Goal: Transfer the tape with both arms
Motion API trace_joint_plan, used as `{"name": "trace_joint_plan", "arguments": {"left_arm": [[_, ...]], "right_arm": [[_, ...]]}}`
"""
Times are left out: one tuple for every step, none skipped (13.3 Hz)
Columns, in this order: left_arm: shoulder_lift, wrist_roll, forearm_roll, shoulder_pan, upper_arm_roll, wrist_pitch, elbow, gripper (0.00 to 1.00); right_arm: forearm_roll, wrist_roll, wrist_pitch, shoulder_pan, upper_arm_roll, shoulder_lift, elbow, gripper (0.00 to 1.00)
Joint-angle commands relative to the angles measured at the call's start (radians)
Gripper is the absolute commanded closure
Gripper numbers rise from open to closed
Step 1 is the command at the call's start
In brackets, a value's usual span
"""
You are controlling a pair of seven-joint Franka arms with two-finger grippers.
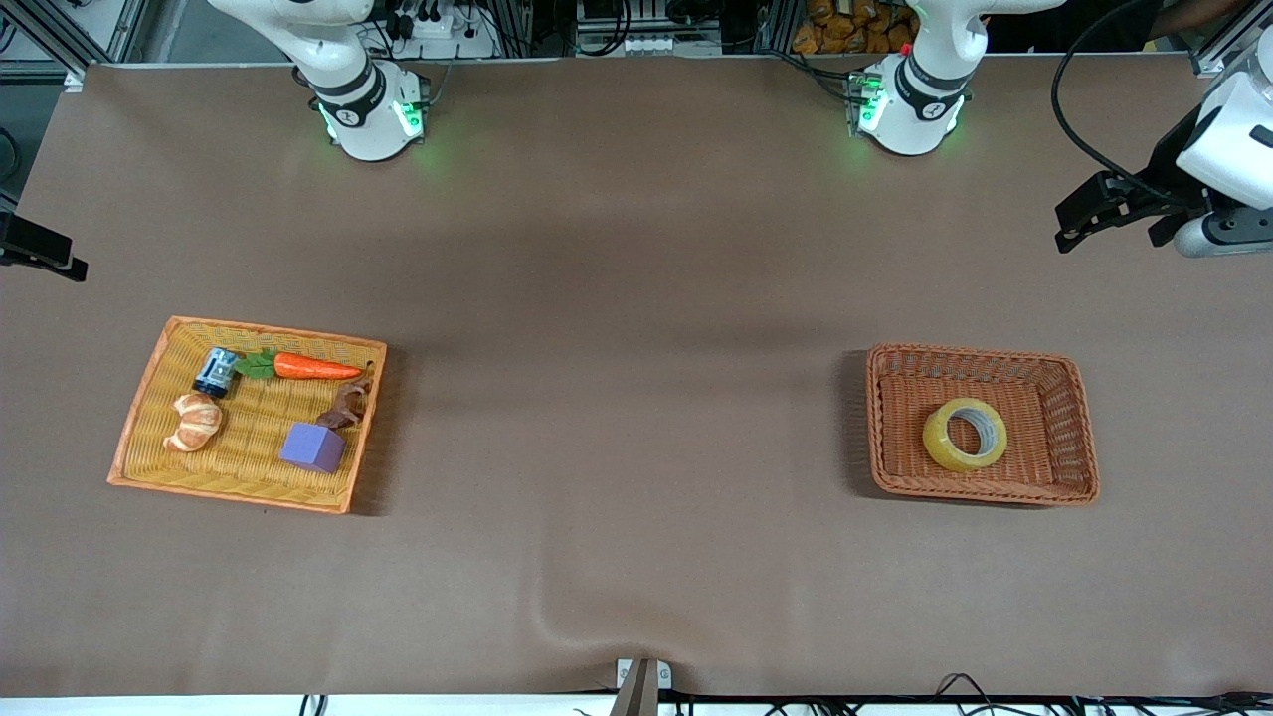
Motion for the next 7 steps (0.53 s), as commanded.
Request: {"name": "trace_joint_plan", "arguments": {"left_arm": [[-0.013,0.021,-0.003,0.014,-0.011,-0.013,0.004,0.0],[-0.011,0.02,-0.003,0.014,-0.008,-0.013,0.01,0.0],[-0.01,0.021,-0.003,0.016,-0.008,-0.013,0.01,0.0],[-0.01,0.021,-0.002,0.016,-0.007,-0.014,0.01,0.0],[-0.01,0.021,-0.002,0.016,-0.005,-0.019,0.012,0.0],[-0.008,0.021,-0.003,0.016,-0.005,-0.02,0.012,0.0],[-0.007,0.02,-0.003,0.017,-0.005,-0.02,0.012,0.0]], "right_arm": [[0.015,-0.004,0.005,-0.003,0.005,-0.004,-0.004,0.0],[0.016,-0.004,0.005,-0.001,0.005,-0.004,-0.004,0.0],[0.016,-0.004,0.005,0.002,0.005,-0.003,-0.004,0.0],[0.016,-0.004,0.007,0.002,0.005,-0.003,-0.004,0.0],[0.016,-0.004,0.005,0.0,0.005,-0.003,-0.004,0.0],[0.016,-0.004,0.005,-0.001,0.005,-0.003,-0.004,0.0],[0.016,-0.004,0.005,-0.001,0.005,-0.004,-0.004,0.0]]}}
